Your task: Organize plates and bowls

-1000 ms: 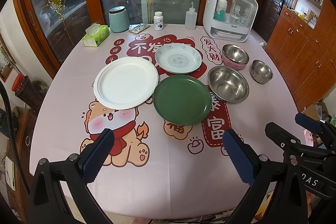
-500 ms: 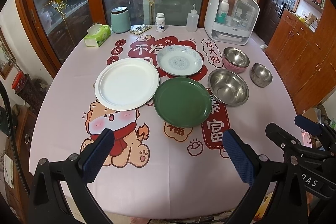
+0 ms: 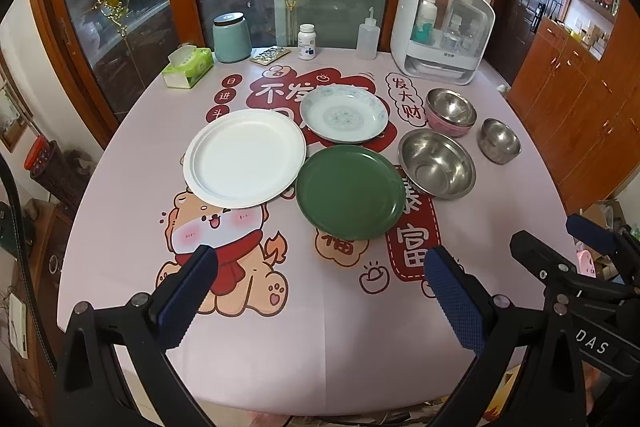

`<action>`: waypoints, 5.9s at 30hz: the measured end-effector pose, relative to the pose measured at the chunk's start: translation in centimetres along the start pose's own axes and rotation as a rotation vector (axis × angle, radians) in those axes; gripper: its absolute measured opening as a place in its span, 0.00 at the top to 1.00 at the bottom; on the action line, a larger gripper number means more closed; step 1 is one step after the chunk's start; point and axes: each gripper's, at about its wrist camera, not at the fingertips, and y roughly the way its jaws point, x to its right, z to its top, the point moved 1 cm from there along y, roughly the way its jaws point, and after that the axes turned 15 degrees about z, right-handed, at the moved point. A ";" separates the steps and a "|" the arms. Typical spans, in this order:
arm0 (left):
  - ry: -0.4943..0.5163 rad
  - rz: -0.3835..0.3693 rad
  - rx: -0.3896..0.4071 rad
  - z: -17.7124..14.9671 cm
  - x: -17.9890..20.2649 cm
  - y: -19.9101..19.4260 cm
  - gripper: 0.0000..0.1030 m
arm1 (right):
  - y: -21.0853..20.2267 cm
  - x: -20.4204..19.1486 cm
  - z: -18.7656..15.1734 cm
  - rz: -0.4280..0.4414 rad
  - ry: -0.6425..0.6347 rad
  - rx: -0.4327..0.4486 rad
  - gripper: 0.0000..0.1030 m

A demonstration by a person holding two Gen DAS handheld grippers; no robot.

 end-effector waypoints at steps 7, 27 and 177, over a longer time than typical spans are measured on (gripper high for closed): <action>0.005 0.013 0.008 -0.2 0.1 -0.5 0.01 | -0.2 0.1 -0.3 0.006 0.005 0.006 0.17; -0.002 0.034 0.012 -0.3 -0.4 -0.9 0.01 | -0.2 -0.6 -0.3 0.025 -0.009 0.009 0.17; -0.039 0.143 -0.429 -9.7 -20.5 20.8 0.45 | 23.4 -10.9 -7.4 0.304 0.030 -0.562 0.71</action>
